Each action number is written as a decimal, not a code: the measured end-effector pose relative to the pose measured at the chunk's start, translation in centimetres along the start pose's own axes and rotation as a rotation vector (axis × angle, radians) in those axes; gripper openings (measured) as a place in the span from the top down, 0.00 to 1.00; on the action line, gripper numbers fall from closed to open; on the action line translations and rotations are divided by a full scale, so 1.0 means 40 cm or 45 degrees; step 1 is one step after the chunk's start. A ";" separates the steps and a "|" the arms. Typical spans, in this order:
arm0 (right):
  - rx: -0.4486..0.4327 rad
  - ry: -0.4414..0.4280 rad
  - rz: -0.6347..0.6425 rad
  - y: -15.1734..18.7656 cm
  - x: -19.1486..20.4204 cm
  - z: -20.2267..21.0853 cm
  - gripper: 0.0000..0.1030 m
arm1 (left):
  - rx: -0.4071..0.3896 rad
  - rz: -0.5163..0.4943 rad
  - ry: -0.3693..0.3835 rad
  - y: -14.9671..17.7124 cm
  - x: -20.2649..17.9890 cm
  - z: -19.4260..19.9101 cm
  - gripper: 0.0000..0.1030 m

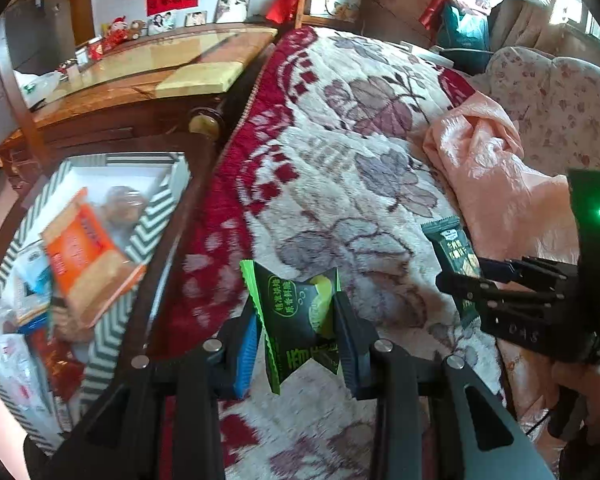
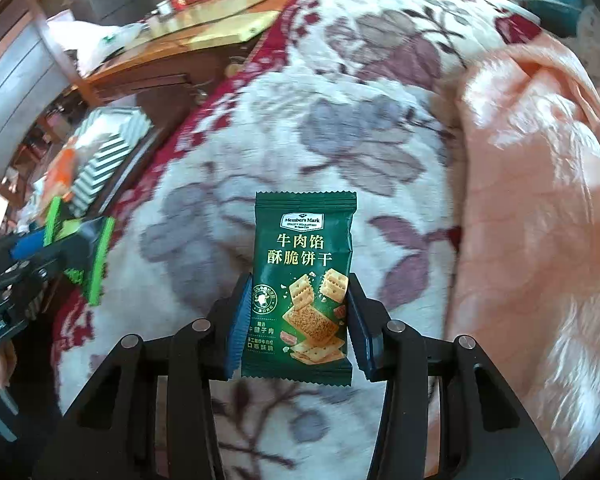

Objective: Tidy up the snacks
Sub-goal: 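Carry both green packets over the striped tray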

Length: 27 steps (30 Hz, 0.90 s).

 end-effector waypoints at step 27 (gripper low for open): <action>-0.016 -0.094 0.281 -0.012 0.325 0.020 0.58 | -0.101 0.154 -0.175 0.065 0.208 0.120 0.64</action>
Point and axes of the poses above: each gripper's, at about its wrist camera, not at the fingertips, and z roughly against the way its jaws point, x to its left, y to its underside, the point moved 2 cm from there along -z, roughly the way its jaws point, and after that the axes turned 5 degrees about -z, right-handed, at the moved point
